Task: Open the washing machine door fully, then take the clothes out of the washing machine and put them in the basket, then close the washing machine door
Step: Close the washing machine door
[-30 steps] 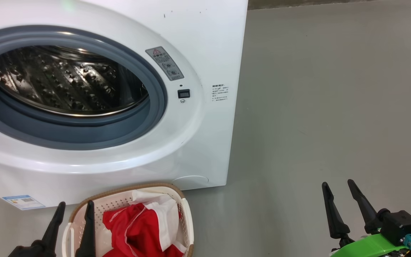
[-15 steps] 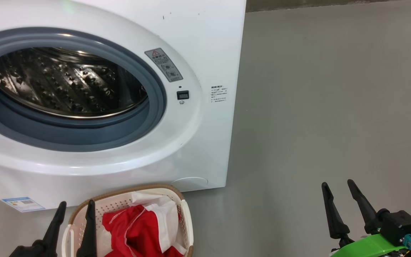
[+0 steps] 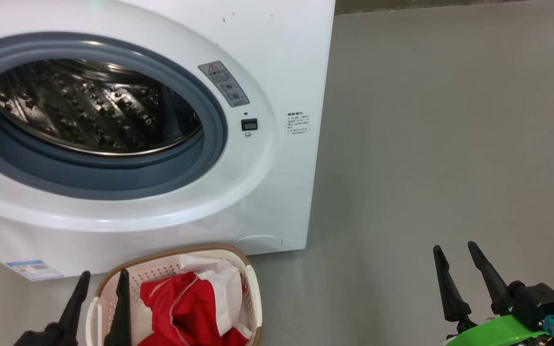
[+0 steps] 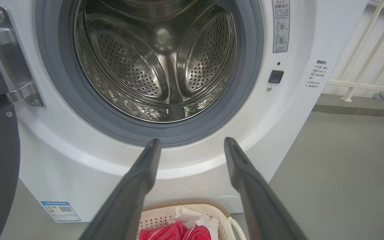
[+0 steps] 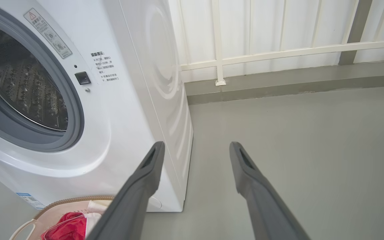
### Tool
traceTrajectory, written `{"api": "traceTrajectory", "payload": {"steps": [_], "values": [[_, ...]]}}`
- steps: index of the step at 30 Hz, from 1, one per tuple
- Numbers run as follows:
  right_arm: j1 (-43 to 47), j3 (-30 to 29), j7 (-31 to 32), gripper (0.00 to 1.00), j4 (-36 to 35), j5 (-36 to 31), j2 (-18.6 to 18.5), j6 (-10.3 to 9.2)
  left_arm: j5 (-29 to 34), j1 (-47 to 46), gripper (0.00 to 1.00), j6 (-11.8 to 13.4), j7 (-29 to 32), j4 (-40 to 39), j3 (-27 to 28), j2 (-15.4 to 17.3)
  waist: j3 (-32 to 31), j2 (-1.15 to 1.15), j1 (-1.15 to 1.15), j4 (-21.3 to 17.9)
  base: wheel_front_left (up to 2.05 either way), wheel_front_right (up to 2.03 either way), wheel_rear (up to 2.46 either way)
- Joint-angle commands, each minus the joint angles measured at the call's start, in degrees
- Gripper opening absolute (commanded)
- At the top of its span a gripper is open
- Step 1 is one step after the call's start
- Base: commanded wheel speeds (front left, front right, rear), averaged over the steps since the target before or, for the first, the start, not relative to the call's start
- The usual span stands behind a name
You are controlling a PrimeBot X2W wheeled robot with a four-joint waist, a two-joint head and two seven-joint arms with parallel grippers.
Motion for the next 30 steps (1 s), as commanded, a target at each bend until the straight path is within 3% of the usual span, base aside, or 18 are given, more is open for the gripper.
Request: {"api": "traceTrajectory", "payload": {"steps": [1, 18, 30], "values": [[0.05, 1.32, -0.37, 1.00, -1.41, -0.50, -0.51, 0.42, 0.64, -0.93, 1.00, -0.32, -0.46, -1.35, 2.02, 0.58, 0.00, -0.01, 0.00, 0.10, -1.12, 1.12, 0.00], [-0.24, 1.23, -0.37, 1.00, -1.35, -0.61, -0.51, 0.42, 0.72, -1.04, 1.00, -0.32, -0.46, -1.73, 2.20, 0.43, 0.17, -0.01, 0.00, 0.60, -1.40, 1.40, 0.00], [-0.11, 1.26, -0.37, 1.00, -1.18, -0.68, -0.51, 0.42, 0.86, -0.92, 1.00, -0.32, -0.46, -1.85, 2.16, 0.16, -0.34, -0.01, 0.00, 0.59, -0.23, 0.23, 0.00]]}}
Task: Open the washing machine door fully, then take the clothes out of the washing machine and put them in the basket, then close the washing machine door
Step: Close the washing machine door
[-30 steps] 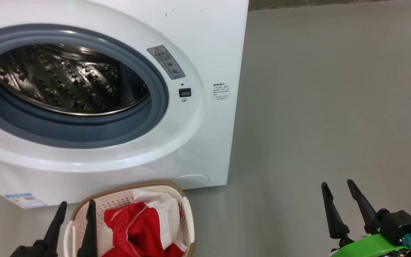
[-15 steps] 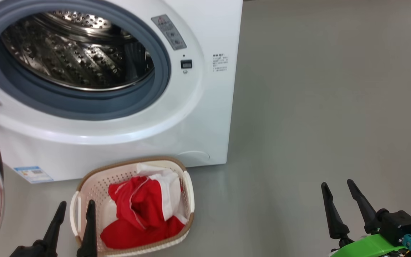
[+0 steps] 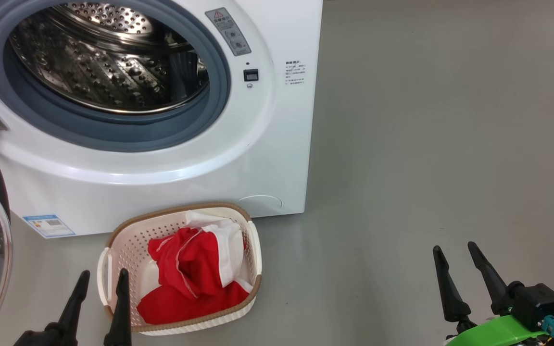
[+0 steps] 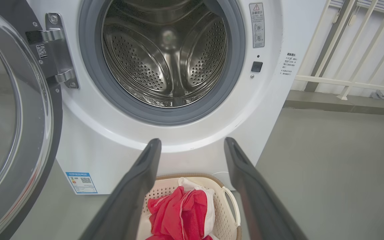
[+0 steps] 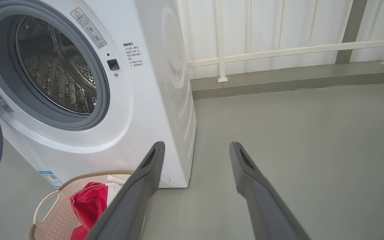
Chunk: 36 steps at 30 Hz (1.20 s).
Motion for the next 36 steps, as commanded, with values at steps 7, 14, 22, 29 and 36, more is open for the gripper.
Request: {"api": "traceTrajectory", "payload": {"steps": [7, 14, 22, 29, 36], "values": [[0.15, 1.14, -0.37, 1.00, -1.36, -0.52, -0.57, 0.42, -0.26, -1.25, 1.00, -0.32, -0.46, -1.09, 1.49, 0.07, -0.15, 0.00, 0.00, 1.33, 0.00, 0.00, 0.00], [0.41, 1.65, -0.37, 1.00, -0.95, -0.53, -0.89, 0.42, -1.00, -1.24, 1.00, -0.32, -0.46, 0.11, 0.80, -0.64, -0.57, 0.00, 0.00, 4.86, 0.00, 0.00, 0.00], [0.59, 3.23, -0.37, 1.00, -0.01, -0.27, -1.69, 0.42, -0.58, -0.21, 1.00, -0.32, -0.46, 1.43, 2.05, -1.32, -1.55, 0.00, 0.00, 10.94, 0.00, 0.00, 0.00], [0.57, 5.19, -0.37, 1.00, 1.03, 0.19, -2.43, 0.42, 0.16, 0.95, 1.00, -0.32, -0.46, 2.52, 3.21, -1.58, -2.83, 0.00, 0.00, 18.52, 0.00, 0.00, 0.00], [0.93, 6.26, -0.37, 1.00, 1.61, 0.91, -3.16, 0.42, -1.38, 2.46, 1.00, -0.32, -0.46, 3.71, 3.10, -1.63, -4.45, 0.00, 0.00, 25.98, 0.00, 0.00, 0.00]]}}
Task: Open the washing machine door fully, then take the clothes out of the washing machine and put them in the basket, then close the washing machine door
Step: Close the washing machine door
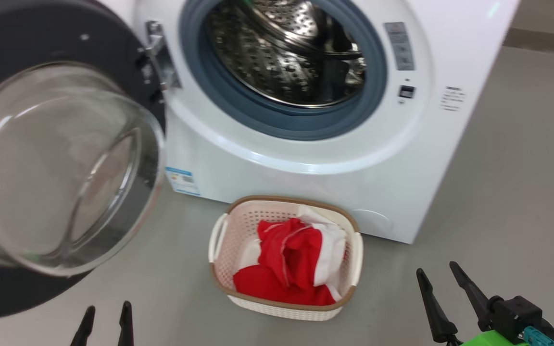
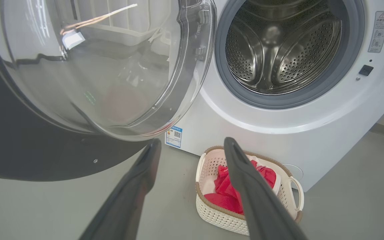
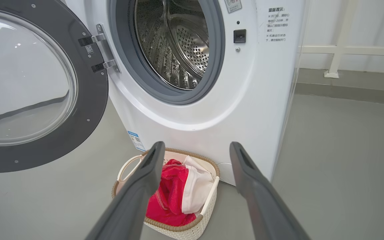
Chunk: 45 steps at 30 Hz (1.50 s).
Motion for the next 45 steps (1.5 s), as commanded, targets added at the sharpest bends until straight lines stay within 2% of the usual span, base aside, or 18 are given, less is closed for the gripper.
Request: {"api": "traceTrajectory", "payload": {"steps": [1, 6, 17, 29, 30, 31, 32, 33, 36, 41, 45], "values": [[-0.11, 1.51, -0.37, 1.00, -1.09, 0.38, -0.74, 0.42, -0.50, -0.18, 1.00, -0.32, -0.46, -0.93, 1.88, 0.39, -1.95, 0.00, 0.00, 5.89, 0.00, 0.00, 0.00], [-1.48, 4.23, -0.37, 1.00, -0.43, 0.56, -0.90, 0.42, -2.78, 0.92, 1.00, 0.69, -0.46, -1.66, 2.49, 0.39, -1.39, 0.00, 0.00, 8.27, 0.00, 0.00, 0.00], [-7.22, 10.28, -0.37, 1.00, 2.84, 2.06, -1.58, 0.42, -6.77, 2.41, 1.00, 3.46, -0.46, -4.42, 3.30, 0.38, -0.25, 0.00, 0.00, 9.46, 0.00, 0.00, 0.00], [-6.82, 10.44, -0.37, 1.00, 3.03, 2.69, -1.69, 0.42, -8.28, 2.71, 1.00, 3.39, -0.46, -5.12, 2.83, 0.38, -0.87, 0.00, 0.00, 9.18, 0.00, 0.00, 0.00], [-6.71, 10.37, -0.37, 1.00, 2.99, 2.66, -1.65, 0.42, -8.52, 2.53, 0.83, 3.22, -0.46, -5.06, 2.74, 0.38, -0.85, 0.00, 0.00, 9.13, 0.00, 0.00, 0.00], [-6.65, 10.30, -0.37, 1.00, 2.95, 2.61, -1.60, 0.42, -8.70, 2.14, 0.49, 3.00, -0.46, -5.15, 2.72, 0.38, -0.78, 0.00, 0.00, 9.10, 0.00, 0.00, 0.00], [-6.62, 10.12, -0.37, 1.00, 2.89, 2.57, -1.52, 0.42, -8.67, 1.61, 0.34, 2.72, -0.46, -5.37, 2.72, 0.38, -0.70, 0.00, 0.00, 9.06, 0.00, 0.00, 0.00], [-6.60, 9.91, -0.37, 1.00, 2.83, 2.51, -1.43, 0.42, -8.33, 0.94, 0.00, 2.36, -0.46, -5.73, 2.70, 0.38, -0.62, 0.00, 0.00, 9.02, 0.00, 0.00, 0.00], [-6.31, 9.47, -0.37, 1.00, 2.53, 2.09, -1.05, 0.42, -7.26, -1.82, 0.00, 1.27, -0.46, -8.20, 3.81, 0.38, -0.37, 0.00, 0.00, 8.95, 0.00, 0.00, 0.00], [-5.22, 8.66, -0.37, 1.00, 2.16, 1.62, -0.64, 0.42, -7.21, -7.88, 0.00, 0.02, -0.46, -15.90, 10.12, 0.61, -0.17, 0.00, 0.00, 8.81, 0.00, 0.00, 0.00], [-4.16, 7.63, -0.37, 1.00, 1.88, 1.22, -0.47, 0.42, -7.47, -14.31, 0.00, -0.27, -0.46, -21.52, 13.82, 4.72, -0.05, 0.00, 0.00, 8.72, 0.00, 0.00, 0.00]]}}
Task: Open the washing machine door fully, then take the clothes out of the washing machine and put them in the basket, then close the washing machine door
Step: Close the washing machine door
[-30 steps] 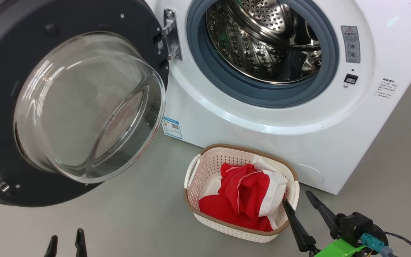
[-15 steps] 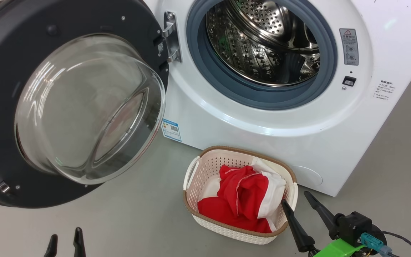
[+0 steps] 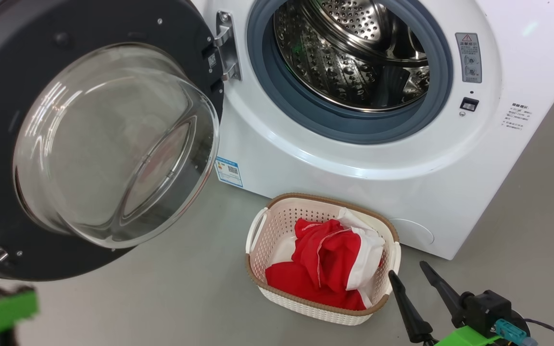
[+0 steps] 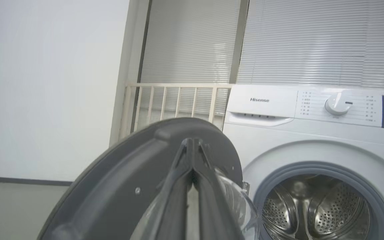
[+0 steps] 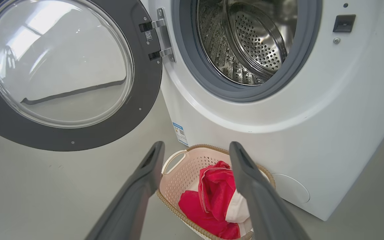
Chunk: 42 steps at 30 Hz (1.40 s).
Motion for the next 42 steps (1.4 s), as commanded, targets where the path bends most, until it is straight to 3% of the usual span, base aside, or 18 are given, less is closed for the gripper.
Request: {"api": "traceTrajectory", "payload": {"steps": [1, 4, 10, 15, 20, 26, 27, 29, 33, 42], "values": [[-0.39, 0.65, -0.37, 1.00, -1.55, -0.82, -0.09, 0.37, -0.95, -4.30, 0.00, -0.35, -0.41, -2.72, 2.72, 3.63, 0.01, 0.00, 0.00, -0.03, 0.00, 0.00, 0.00], [0.04, -0.17, -0.37, 1.00, -1.80, -1.08, -0.02, 0.37, -3.40, -9.69, 0.00, -0.36, -0.41, -3.11, 2.97, 9.94, 0.04, 0.00, 0.00, -0.12, 0.00, 0.00, 0.00], [0.95, -2.00, -0.37, 1.00, -2.45, -1.77, 0.36, 0.37, -16.01, -22.15, 0.00, -0.37, -0.41, 4.33, 3.85, 19.70, 0.40, 0.00, 0.00, -0.13, 0.00, 0.00, 0.00], [1.37, -3.08, -0.37, 1.00, -3.19, -2.23, 0.75, 0.37, -24.40, -30.56, 0.00, -0.38, 1.42, 18.04, 4.10, 26.78, 1.32, 0.00, 0.00, -0.11, 0.00, 0.00, 0.00], [0.88, -3.49, -0.37, 1.00, -3.65, -2.77, 0.98, 0.37, -30.94, -36.58, 0.00, -0.38, 9.94, 35.61, 3.70, 31.57, 2.59, 0.00, 0.00, -0.63, 0.00, 0.00, 0.00], [-0.48, -3.46, -0.37, 1.00, -4.71, -3.63, 1.07, 0.37, -37.98, -40.99, 0.00, -0.38, 25.32, 53.58, 2.89, 34.91, 4.16, 0.00, 0.00, -1.79, 0.00, 0.00, 0.00], [-0.48, -3.46, -0.37, 1.00, -4.71, -3.63, 1.07, 0.37, -37.98, -40.99, 0.00, -0.38, 25.32, 53.58, 2.89, 34.91, 4.16, 0.00, 0.00, -1.79, 0.00, 0.00, 0.00], [-1.06, -3.37, -0.37, 1.00, -5.12, -4.07, 1.00, 0.37, -39.10, -41.25, 0.00, -0.38, 30.92, 56.86, 1.36, 35.68, 4.80, 0.00, 0.00, -2.16, 0.00, 0.00, 0.00], [-2.33, -2.95, -0.37, 1.00, -5.56, -4.88, 0.77, 0.37, -42.16, -39.72, 0.00, -0.38, 39.36, 59.90, -0.49, 36.32, 6.00, 0.00, 0.00, -3.06, 0.00, 0.00, 0.00], [-2.86, -3.20, -0.37, 1.00, -5.88, -5.53, 0.63, 0.37, -47.90, -35.27, 0.00, -0.38, 48.57, 58.39, -3.00, 36.17, 6.54, 0.00, 0.00, -3.60, 0.00, 0.00, 0.00]]}}
